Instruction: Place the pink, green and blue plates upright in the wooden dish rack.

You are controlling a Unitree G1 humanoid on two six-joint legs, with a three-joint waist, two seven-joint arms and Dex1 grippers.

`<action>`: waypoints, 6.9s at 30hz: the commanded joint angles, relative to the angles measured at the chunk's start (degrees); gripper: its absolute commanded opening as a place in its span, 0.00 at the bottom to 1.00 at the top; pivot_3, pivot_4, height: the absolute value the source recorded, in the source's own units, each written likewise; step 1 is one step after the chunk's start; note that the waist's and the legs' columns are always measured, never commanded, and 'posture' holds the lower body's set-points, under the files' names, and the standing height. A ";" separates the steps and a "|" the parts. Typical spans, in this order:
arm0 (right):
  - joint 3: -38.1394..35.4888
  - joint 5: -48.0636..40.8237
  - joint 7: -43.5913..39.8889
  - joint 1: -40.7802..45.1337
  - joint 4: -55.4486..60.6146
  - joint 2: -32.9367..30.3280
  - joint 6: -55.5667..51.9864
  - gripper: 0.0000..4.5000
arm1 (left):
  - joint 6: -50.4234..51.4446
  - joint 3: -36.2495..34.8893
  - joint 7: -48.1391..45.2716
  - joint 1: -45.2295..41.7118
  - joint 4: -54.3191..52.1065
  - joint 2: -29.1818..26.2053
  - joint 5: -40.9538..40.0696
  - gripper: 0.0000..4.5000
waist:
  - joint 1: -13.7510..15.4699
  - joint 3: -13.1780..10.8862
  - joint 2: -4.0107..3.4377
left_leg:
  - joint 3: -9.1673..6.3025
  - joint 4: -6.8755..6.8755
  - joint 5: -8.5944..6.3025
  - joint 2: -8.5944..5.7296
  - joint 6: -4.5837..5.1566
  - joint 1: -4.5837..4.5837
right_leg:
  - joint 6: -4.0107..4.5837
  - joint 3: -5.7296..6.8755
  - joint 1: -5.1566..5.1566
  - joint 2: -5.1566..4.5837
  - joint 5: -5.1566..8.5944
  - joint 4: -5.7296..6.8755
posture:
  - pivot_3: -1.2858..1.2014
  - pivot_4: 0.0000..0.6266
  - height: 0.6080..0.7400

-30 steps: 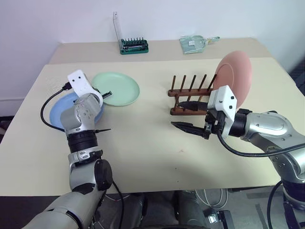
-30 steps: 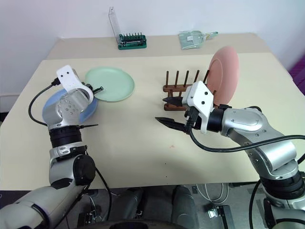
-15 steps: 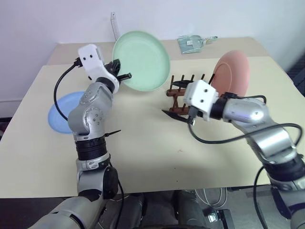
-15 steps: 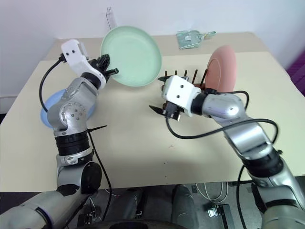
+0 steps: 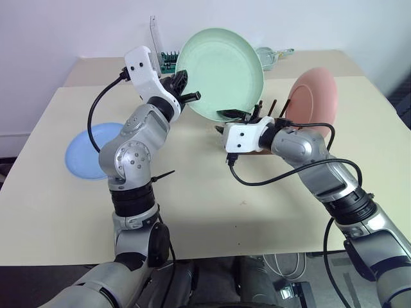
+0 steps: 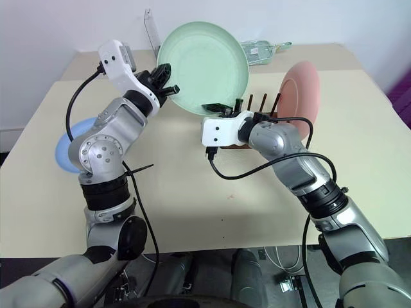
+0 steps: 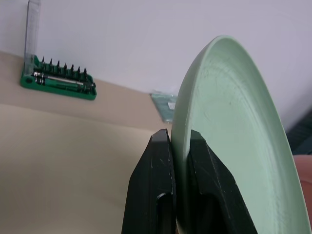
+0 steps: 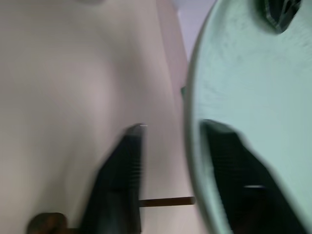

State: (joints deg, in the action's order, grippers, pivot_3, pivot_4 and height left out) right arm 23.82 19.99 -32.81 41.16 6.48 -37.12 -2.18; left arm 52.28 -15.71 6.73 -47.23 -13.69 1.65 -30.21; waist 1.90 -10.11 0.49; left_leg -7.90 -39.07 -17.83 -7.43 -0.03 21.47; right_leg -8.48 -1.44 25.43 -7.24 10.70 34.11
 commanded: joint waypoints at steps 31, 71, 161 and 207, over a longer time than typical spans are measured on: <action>-50.98 -75.02 15.87 -2.33 17.06 10.70 -60.85 0.00 | -18.68 24.18 -47.01 24.46 -4.53 -28.89 3.36 0.69 | -1.61 -0.03 -0.34 | 0.04 0.18 -0.10 0.33 -0.08 -0.03 | 0.26 -0.07 0.10 0.25 -0.08 -0.03 | 0.52 0.24 0.99; -24.98 -37.90 -2.25 6.79 8.06 -5.89 -21.92 0.42 | -13.39 -0.40 -10.46 20.43 -0.58 -15.31 8.46 0.99 | -1.22 -0.07 -0.34 | 0.10 0.13 -0.10 0.34 -0.09 -0.04 | 0.24 -0.05 0.08 0.27 -0.08 -0.07 | 0.52 0.24 0.99; -41.33 -69.31 23.12 3.96 16.53 29.58 -55.47 0.00 | -28.14 17.66 -32.15 29.81 -0.56 -24.29 12.64 0.64 | -2.42 -0.05 -0.17 | -0.02 0.24 -0.11 0.44 -0.29 0.00 | 0.40 -0.01 0.29 0.43 -0.15 0.03 | 0.52 0.24 0.99; -50.21 -47.94 -9.61 -42.59 12.54 -6.62 -23.23 0.68 | -30.58 21.19 -37.67 35.43 2.22 -26.89 20.58 0.66 | -1.17 -0.02 -0.37 | 0.29 0.10 -0.38 0.50 0.18 -0.29 | 0.36 -0.03 -0.08 0.38 -0.16 -0.06 | 0.52 0.24 0.99</action>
State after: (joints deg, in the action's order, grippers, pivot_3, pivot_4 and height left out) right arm -26.55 -29.29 -43.01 -3.02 19.32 -43.74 -27.96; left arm 23.02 6.05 -30.53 -12.54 -9.33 -24.24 -10.32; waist 0.73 -10.12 0.12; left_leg -7.60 -38.98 -18.13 -6.93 0.00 21.18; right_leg -8.12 -1.47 25.35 -6.86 10.54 34.06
